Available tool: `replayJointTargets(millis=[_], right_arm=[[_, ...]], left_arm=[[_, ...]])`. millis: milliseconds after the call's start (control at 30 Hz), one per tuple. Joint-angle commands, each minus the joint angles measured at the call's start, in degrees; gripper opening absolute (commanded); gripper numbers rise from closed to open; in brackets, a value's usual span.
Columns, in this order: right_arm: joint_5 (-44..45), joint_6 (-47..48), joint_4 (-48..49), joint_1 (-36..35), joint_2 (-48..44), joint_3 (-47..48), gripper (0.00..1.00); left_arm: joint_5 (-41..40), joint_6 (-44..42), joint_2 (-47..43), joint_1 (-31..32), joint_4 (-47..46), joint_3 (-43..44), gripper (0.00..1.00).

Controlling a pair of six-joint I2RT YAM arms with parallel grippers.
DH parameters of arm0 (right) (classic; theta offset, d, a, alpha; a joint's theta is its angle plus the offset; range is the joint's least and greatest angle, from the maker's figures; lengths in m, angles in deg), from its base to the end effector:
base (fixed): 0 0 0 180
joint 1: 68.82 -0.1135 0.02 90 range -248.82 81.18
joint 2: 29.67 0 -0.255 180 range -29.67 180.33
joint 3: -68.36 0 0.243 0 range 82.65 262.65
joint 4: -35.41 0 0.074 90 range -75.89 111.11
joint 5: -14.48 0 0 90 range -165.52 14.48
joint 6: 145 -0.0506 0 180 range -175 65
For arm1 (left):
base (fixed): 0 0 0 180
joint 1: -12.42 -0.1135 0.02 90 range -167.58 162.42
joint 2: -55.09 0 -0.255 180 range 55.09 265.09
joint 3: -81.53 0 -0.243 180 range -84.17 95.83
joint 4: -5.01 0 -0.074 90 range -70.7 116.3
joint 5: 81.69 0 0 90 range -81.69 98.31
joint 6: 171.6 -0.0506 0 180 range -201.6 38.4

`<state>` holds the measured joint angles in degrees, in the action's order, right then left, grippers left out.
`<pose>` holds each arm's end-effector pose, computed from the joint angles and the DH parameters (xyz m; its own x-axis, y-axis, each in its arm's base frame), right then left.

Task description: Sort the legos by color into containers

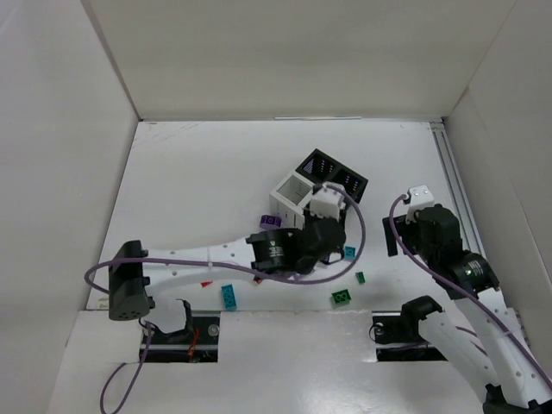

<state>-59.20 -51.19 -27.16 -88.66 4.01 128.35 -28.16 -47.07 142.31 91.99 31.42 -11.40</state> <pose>0.1219 0.0289 0.2901 -0.5476 -0.2654 -0.7935 -0.1493 0.9641 -0.2194 0.0935 -0.3419 0.3163 -0.4604 -0.0166 -0.8875 0.5264 0.8000 -0.2881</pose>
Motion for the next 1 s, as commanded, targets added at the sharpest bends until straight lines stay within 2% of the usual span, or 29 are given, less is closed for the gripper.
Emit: replayJointTargets(millis=[0, 167, 300, 533, 567, 733, 900, 967], right_arm=[[-8.3, -0.56, 7.03, 0.24, -0.97, -3.14, 0.94], [-13.84, -2.93, 10.74, 0.24, -0.98, -10.09, 0.92], [-17.1, -3.46, 13.46, 0.24, -1.59, -13.87, 0.91], [-20.01, -3.46, 15.66, -0.29, 0.07, -17.48, 0.86], [-20.01, -3.46, 15.66, -0.81, 0.08, -17.48, 0.86], [-18.6, -4.25, 17.51, -4.06, 4.19, -18.53, 0.85], [-15.18, -8.47, 19.79, -10.47, 8.16, -19.76, 0.81], [-14.47, -9.78, 21.46, -13.47, 8.17, -20.46, 0.79]], left_arm=[[-2.99, -3.66, -1.26, -6.59, -2.09, -0.53, 0.27], [-0.45, -9.03, 1.63, -12.06, -3.86, 3.41, 0.28], [-1.68, -9.03, 6.02, -14.35, -0.96, 6.23, 0.3], [1.66, -8.43, 9.89, -17.96, -0.88, 7.38, 0.34], [2.27, -8.42, 9.9, -17.96, -0.35, 7.38, 0.35], [4.65, -8.42, 8.59, -17.96, -0.34, 6.59, 0.55], [6.5, -8.95, 6.3, -16.65, -0.87, 5.45, 0.63], [5.79, -8.95, 4.81, -15.15, -0.08, 5.45, 0.7]])
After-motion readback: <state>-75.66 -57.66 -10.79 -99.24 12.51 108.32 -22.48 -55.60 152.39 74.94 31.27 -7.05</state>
